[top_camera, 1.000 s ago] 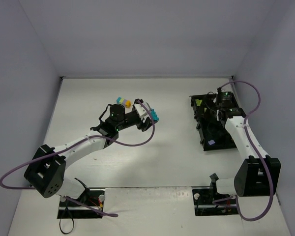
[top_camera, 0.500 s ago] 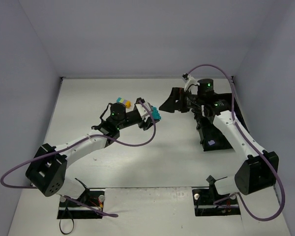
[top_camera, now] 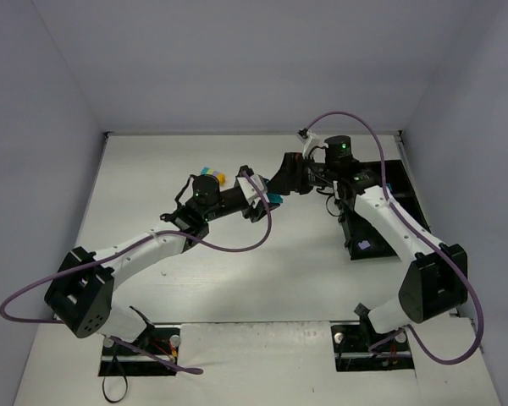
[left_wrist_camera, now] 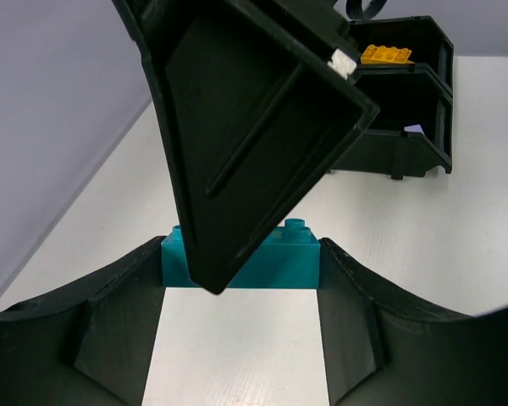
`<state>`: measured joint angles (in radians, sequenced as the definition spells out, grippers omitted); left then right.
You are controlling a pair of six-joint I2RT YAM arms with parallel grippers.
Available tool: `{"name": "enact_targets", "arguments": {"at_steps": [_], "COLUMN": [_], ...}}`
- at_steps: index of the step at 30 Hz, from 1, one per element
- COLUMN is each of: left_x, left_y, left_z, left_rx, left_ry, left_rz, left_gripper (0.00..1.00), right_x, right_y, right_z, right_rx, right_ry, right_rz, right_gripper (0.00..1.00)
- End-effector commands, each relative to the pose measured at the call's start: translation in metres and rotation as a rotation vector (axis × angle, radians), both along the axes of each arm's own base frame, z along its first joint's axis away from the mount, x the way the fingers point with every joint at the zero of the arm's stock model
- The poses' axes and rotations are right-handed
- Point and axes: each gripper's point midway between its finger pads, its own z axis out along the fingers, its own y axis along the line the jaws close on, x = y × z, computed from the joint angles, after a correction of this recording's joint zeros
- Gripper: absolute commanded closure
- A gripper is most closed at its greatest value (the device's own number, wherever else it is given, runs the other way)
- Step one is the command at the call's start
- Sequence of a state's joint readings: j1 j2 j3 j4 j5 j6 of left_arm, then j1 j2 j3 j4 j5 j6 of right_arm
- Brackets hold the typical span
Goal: Sort the legos into containers by color
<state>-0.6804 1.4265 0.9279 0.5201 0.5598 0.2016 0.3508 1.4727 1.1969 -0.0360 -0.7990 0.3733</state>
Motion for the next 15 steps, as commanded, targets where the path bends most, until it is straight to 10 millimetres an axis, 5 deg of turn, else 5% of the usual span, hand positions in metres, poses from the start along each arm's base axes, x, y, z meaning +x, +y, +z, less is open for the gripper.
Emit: {"name": "enact_targets", "arguments": {"at_steps": [1,3,8,12,13,15], "left_x": [0.002,0.004,0.011,0.018,0.02,0.021], "left_y": [-0.006,-0.007,-0.006,0.001,0.004,0.01], "left_z": [0.051,0.051,0.047,0.045,0.045,0.045], "left_rx": [-0.076,-0.074,-0.072,-0.116,-0.129,-0.153], "left_ry": [-0.125,-0.124,-0.105,-0.063,-0.059,-0.034], "left_rz": [-0.013,-0.009,0.031,0.103,0.13,0.168], "left_gripper": [1.0,1.0,1.0,0.61,0.42,0.33], "right_x": [0.004,0.003,0.006,0.014,0.021,0.03], "right_y": [0.013,0.013,0.009,-0.003,-0.01,-0.023], "right_z": [0.021,0.017,0.012,0.006,0.006,0.003], "right_rx": [0.051,0.046,0.013,-0.056,-0.083,-0.135], "right_ry": [-0.091,-0.083,-0.093,-0.103,-0.116,-0.127], "right_rz": [0.04,0.043,0.022,-0.029,-0.073,-0.132], "right_gripper": [0.28,0.4,0.95,1.0,1.0,1.0]}}
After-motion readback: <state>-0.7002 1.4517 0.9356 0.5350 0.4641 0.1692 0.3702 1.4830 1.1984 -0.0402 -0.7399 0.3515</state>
